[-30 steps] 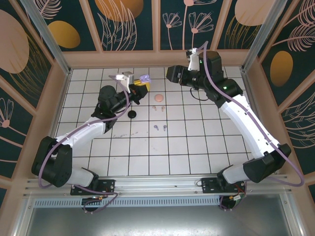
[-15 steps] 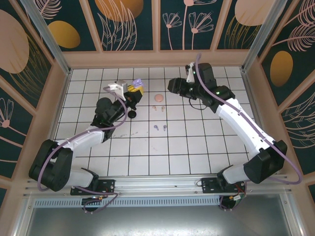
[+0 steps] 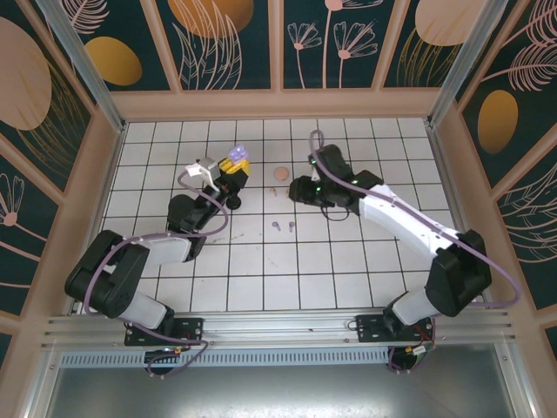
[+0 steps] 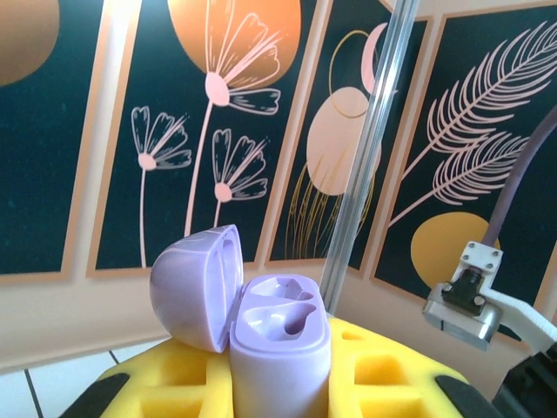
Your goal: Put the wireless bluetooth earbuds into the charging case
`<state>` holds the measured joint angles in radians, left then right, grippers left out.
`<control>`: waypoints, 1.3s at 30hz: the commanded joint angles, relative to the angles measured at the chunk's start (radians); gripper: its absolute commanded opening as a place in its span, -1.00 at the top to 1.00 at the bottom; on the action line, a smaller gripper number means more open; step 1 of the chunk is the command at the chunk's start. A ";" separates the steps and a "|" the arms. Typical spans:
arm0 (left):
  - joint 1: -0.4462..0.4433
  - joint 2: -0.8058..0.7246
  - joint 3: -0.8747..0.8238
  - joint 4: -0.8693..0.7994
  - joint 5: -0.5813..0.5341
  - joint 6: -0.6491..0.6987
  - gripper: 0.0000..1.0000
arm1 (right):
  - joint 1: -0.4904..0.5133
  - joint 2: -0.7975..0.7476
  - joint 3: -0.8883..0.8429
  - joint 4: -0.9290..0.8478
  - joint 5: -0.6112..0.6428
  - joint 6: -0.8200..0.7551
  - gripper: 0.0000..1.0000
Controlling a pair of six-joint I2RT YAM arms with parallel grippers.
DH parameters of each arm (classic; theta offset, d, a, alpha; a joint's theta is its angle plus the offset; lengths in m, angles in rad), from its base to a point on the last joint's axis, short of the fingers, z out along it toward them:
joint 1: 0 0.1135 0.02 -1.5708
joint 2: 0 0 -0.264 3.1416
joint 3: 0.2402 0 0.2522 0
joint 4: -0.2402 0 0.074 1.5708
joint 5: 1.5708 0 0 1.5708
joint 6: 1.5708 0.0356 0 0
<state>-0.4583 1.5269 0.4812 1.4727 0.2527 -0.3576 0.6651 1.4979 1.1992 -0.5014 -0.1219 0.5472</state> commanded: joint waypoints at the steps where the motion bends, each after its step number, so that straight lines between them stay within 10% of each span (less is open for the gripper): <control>1: -0.002 0.039 -0.029 0.314 -0.007 -0.020 1.00 | 0.054 0.069 -0.005 0.024 0.051 -0.080 0.11; 39: -0.002 -0.211 -0.023 0.032 -0.118 0.080 1.00 | 0.188 0.508 0.189 0.012 0.167 -0.280 0.20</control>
<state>-0.4583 1.3411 0.4572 1.4876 0.1440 -0.2958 0.8402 1.9835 1.3575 -0.4709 0.0299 0.2855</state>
